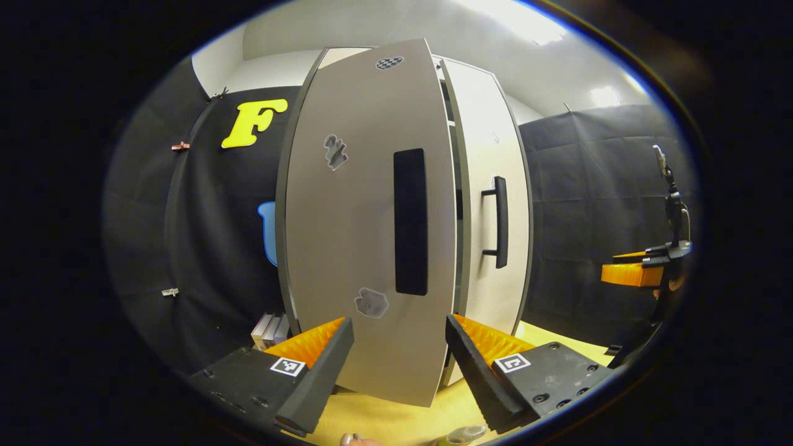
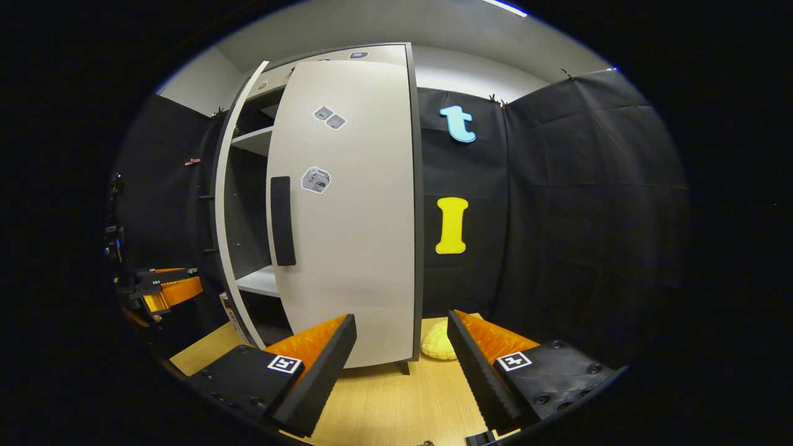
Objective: Grasp the bottle in the cabinet with the left hand and place it on the coaster, then close the right door with the right hand and the left door with the left hand.
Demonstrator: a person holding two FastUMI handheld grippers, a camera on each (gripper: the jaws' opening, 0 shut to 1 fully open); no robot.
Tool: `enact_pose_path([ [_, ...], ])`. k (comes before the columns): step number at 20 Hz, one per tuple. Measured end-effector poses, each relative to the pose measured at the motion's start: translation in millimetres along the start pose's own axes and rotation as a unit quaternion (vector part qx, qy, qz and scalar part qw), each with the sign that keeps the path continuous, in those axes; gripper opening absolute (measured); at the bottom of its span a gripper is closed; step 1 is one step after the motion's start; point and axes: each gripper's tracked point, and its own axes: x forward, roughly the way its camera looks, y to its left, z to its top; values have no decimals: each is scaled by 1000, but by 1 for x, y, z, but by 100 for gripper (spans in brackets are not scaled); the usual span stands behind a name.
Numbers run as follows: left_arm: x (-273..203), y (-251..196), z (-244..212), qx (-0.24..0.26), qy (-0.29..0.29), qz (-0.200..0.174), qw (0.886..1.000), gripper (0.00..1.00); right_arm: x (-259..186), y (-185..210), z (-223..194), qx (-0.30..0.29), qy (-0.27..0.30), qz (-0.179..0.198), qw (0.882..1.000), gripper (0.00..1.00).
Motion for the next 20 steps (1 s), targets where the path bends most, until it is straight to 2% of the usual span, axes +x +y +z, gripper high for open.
enact_pose_path([
  [1,-1,-1,1,-1,0,1,1000,95,0,2,0,-2,0,5,1000,98],
  [8,-9,-8,3,8,-2,15,1000,95,-1,14,0,-8,3,38,999,98],
  [15,-12,-4,5,8,-2,17,1000,95,-6,17,4,-7,-4,46,999,98],
  [16,-13,-3,5,9,-2,17,1000,92,-6,18,5,-8,-5,47,999,98],
  [17,-14,-4,5,11,-2,16,1000,95,-6,18,6,-8,-6,46,999,98],
  [20,-15,-3,8,17,-5,17,1000,95,-7,19,7,-7,-6,48,999,98],
])
